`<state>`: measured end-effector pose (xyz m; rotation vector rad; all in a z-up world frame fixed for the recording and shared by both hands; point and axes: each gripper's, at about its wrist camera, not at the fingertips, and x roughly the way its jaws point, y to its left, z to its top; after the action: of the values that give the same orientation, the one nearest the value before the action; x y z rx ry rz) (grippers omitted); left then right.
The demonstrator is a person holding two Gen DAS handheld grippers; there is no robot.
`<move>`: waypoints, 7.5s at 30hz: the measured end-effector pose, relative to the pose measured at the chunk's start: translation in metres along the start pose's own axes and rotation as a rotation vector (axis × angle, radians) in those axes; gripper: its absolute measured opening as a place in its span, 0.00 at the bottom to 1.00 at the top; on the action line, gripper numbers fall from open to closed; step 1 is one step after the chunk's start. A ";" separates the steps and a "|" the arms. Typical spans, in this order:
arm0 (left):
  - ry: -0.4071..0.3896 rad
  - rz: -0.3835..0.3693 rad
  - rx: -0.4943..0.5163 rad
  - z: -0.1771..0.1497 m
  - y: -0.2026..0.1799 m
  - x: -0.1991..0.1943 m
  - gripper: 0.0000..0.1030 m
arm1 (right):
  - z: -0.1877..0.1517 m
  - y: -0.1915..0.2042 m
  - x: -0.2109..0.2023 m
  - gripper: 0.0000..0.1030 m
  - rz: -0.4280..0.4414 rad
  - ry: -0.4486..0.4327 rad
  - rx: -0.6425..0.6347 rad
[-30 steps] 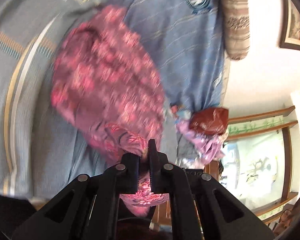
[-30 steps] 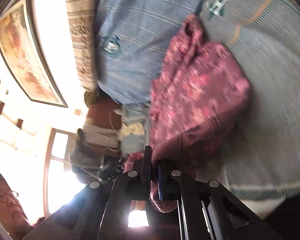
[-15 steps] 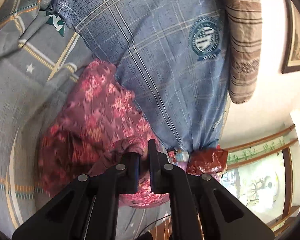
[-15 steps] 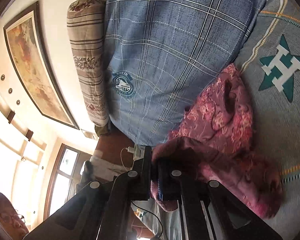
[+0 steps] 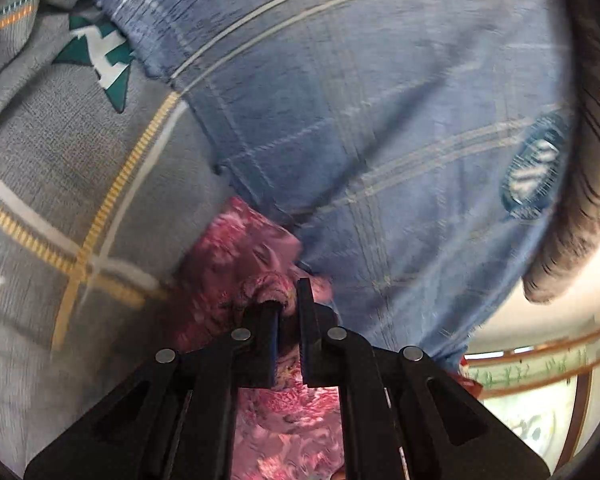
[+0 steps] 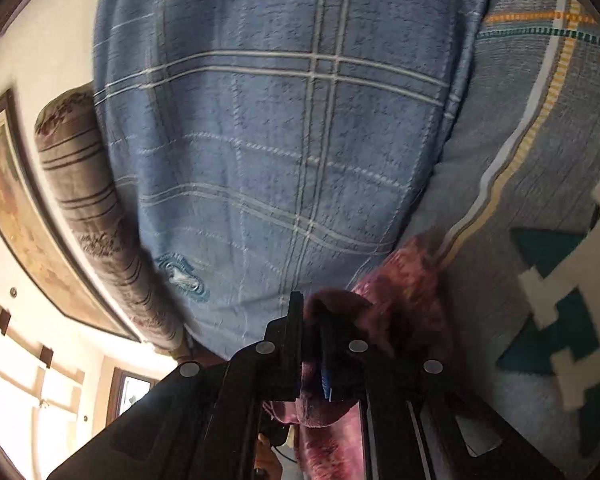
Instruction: Fold small clothes
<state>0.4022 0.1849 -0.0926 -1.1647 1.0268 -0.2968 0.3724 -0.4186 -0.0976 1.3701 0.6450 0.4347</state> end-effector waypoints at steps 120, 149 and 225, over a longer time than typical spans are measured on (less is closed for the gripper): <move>-0.008 0.144 0.347 -0.091 -0.027 -0.091 0.79 | -0.057 0.089 -0.040 0.54 -0.538 0.054 -0.575; -0.027 0.284 0.306 -0.057 -0.008 -0.056 0.54 | -0.060 0.093 0.031 0.27 -0.515 0.168 -0.626; 0.258 0.001 0.125 -0.146 0.066 -0.105 0.74 | -0.144 0.020 -0.058 0.58 -0.483 0.067 -0.290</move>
<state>0.2105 0.1933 -0.0991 -1.0301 1.2152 -0.5133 0.2364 -0.3436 -0.0783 0.8899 0.9021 0.1749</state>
